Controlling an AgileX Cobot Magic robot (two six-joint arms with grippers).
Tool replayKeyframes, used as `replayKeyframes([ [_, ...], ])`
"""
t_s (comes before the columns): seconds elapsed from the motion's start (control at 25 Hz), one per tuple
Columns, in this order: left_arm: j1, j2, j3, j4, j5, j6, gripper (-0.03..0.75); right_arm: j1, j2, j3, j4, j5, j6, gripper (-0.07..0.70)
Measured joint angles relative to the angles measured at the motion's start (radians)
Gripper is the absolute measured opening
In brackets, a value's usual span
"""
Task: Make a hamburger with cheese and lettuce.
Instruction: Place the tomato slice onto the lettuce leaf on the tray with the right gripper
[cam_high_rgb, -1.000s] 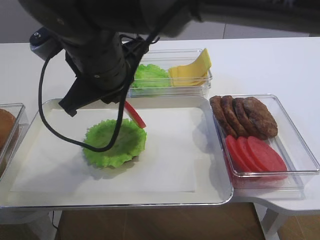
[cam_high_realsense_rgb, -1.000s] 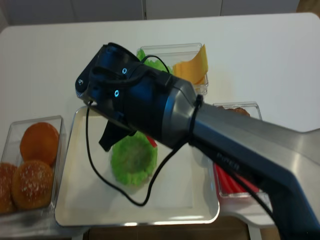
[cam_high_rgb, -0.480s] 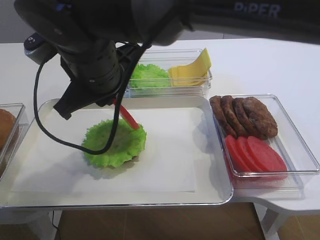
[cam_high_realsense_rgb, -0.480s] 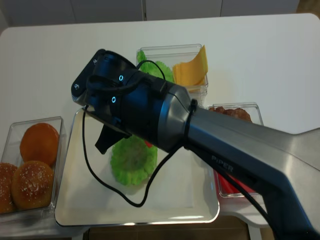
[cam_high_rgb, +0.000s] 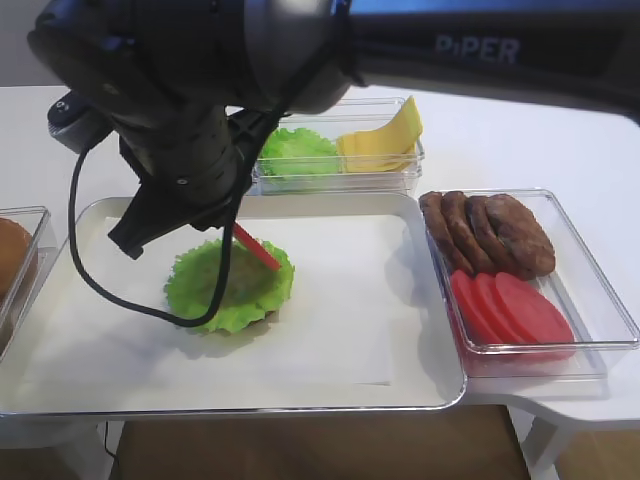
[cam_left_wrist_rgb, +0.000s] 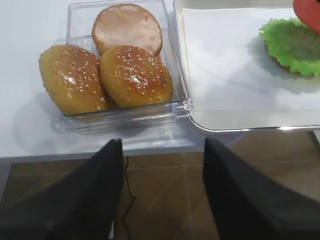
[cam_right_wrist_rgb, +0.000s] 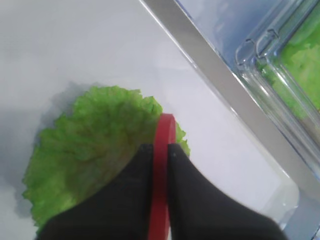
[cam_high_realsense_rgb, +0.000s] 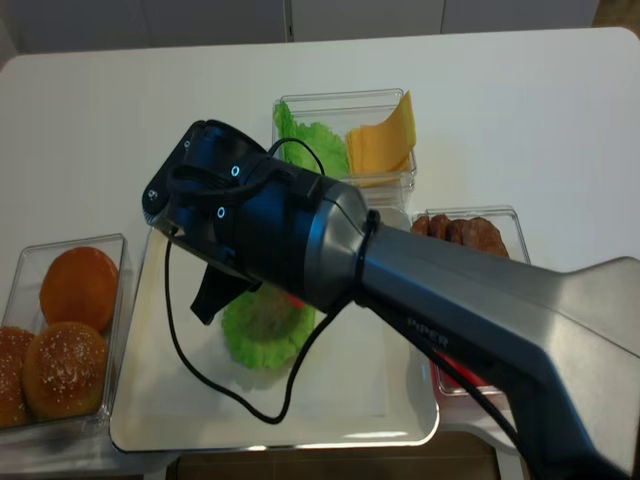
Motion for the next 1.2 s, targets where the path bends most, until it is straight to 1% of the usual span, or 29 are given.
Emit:
replayKeyframes([
  [0.36, 0.000, 0.000, 0.000, 0.000, 0.000, 0.000, 0.382, 0.000, 0.000, -0.004, 0.004, 0.000, -0.001, 0.050],
  [0.48, 0.000, 0.000, 0.000, 0.000, 0.000, 0.000, 0.382, 0.000, 0.000, -0.004, 0.006, 0.000, -0.001, 0.073],
  [0.68, 0.000, 0.000, 0.000, 0.000, 0.000, 0.000, 0.382, 0.000, 0.000, -0.004, 0.016, 0.000, -0.002, 0.135],
  [1.0, 0.000, 0.000, 0.000, 0.000, 0.000, 0.000, 0.382, 0.000, 0.000, -0.005, 0.034, 0.002, -0.002, 0.153],
  [1.2, 0.000, 0.000, 0.000, 0.000, 0.000, 0.000, 0.382, 0.000, 0.000, -0.006, 0.056, 0.004, 0.001, 0.210],
])
